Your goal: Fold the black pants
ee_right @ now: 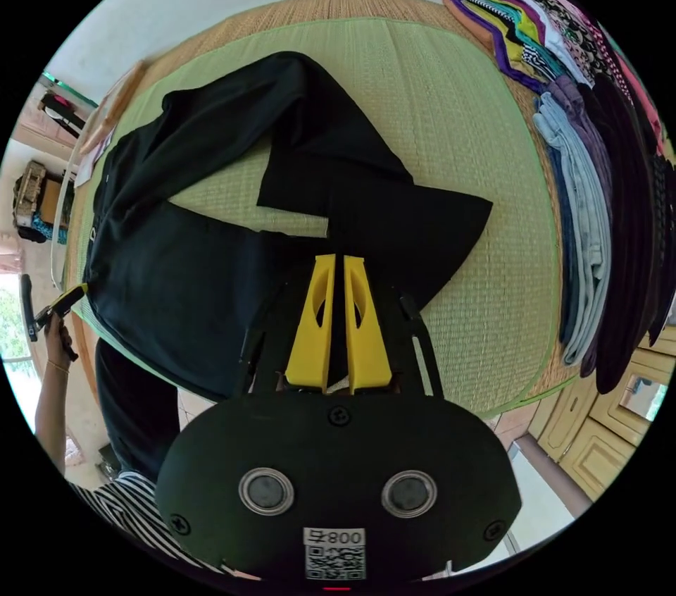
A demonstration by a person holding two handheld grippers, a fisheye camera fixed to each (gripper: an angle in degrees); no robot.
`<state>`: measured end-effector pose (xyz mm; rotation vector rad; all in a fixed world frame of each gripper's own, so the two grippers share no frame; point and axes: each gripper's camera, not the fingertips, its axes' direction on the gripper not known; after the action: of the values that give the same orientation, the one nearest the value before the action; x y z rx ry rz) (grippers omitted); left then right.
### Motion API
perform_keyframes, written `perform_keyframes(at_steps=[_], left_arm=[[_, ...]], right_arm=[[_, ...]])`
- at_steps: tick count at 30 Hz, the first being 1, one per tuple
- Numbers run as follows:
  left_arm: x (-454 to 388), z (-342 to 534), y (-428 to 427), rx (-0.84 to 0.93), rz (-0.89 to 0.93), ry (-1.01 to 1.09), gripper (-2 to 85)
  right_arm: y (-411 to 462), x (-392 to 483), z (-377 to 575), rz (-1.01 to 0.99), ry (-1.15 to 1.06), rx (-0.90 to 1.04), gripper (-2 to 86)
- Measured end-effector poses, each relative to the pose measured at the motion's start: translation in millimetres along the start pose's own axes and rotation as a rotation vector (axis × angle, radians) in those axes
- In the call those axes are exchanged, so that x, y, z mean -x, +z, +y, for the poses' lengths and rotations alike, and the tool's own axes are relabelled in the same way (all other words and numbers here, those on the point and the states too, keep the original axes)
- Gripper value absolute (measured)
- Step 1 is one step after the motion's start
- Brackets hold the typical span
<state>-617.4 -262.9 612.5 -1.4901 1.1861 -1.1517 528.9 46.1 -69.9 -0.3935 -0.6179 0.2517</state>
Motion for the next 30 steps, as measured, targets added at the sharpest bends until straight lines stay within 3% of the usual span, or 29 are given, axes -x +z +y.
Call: perform_keyframes(at_steps=[6,11,16,21,30], left_arm=[[21,10,-19,-0.031,0.014,-0.074,0.0],[39,27,-33,-0.071,0.057,-0.168,0.1],[35,26,-38,-0.076,0.089,-0.168,0.1],[26,17,-21,0.034,0.08,-0.13,0.2],[7,7,-45,-0.041,0.167,-0.054,0.2]], right_arm=[[-52,-66,44,-0.178,0.159,-0.138,0.9],[-52,-156,141,-0.394,0.507,-0.191,0.4],[-46,-174,192,-0.432,0.679,-0.238,0.1],[-53,-136,147,-0.395,0.501,-0.216,0.3],[-30,-12,-4,-0.048,0.029,-0.107,5.5]])
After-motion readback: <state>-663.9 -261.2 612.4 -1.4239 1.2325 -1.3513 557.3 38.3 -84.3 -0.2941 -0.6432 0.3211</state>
